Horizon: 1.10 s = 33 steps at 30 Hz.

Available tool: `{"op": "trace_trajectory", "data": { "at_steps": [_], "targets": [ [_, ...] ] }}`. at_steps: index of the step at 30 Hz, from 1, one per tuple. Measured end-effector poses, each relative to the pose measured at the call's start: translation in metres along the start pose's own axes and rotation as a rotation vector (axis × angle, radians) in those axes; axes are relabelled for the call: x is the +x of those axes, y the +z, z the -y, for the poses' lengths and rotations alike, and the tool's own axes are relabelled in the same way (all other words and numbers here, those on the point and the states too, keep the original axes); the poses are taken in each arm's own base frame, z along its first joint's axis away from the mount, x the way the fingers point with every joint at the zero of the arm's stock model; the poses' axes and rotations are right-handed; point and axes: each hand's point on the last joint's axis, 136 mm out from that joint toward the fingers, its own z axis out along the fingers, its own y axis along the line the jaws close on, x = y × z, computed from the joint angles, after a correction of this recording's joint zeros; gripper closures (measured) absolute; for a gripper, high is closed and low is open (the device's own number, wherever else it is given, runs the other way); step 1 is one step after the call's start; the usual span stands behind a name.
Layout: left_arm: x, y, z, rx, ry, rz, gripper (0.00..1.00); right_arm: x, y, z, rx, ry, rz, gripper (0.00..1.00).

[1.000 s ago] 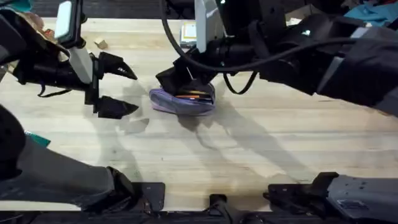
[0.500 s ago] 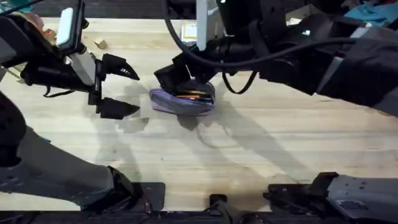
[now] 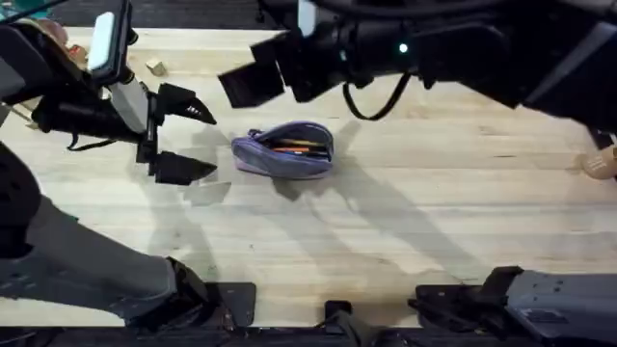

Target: Unzip the bag, pick up the pens from the table one at a time and place them inside, then zip the bag closed.

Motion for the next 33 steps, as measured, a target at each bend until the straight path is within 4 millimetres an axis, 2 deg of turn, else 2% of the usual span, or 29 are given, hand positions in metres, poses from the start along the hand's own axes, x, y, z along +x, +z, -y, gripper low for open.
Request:
{"op": "trace_trajectory", "data": {
  "at_steps": [10, 15, 26, 33],
  "targets": [
    [0.0, 0.0, 0.0, 0.0, 0.0, 0.0, 0.008, 0.01, 0.03, 0.008, 0.033, 0.224, -0.04, 0.003],
    [0.0, 0.0, 0.0, 0.0, 0.0, 0.0, 0.008, 0.012, 0.037, 0.007, 0.031, 0.292, -0.043, 0.004],
    [0.0, 0.0, 0.0, 0.0, 0.0, 0.0, 0.008, 0.026, 0.06, 0.009, 0.042, 0.327, -0.088, 0.003],
    [0.0, 0.0, 0.0, 0.0, 0.0, 0.0, 0.008, 0.046, 0.089, 0.017, 0.064, 0.337, -0.142, 0.003]
  ]
}}
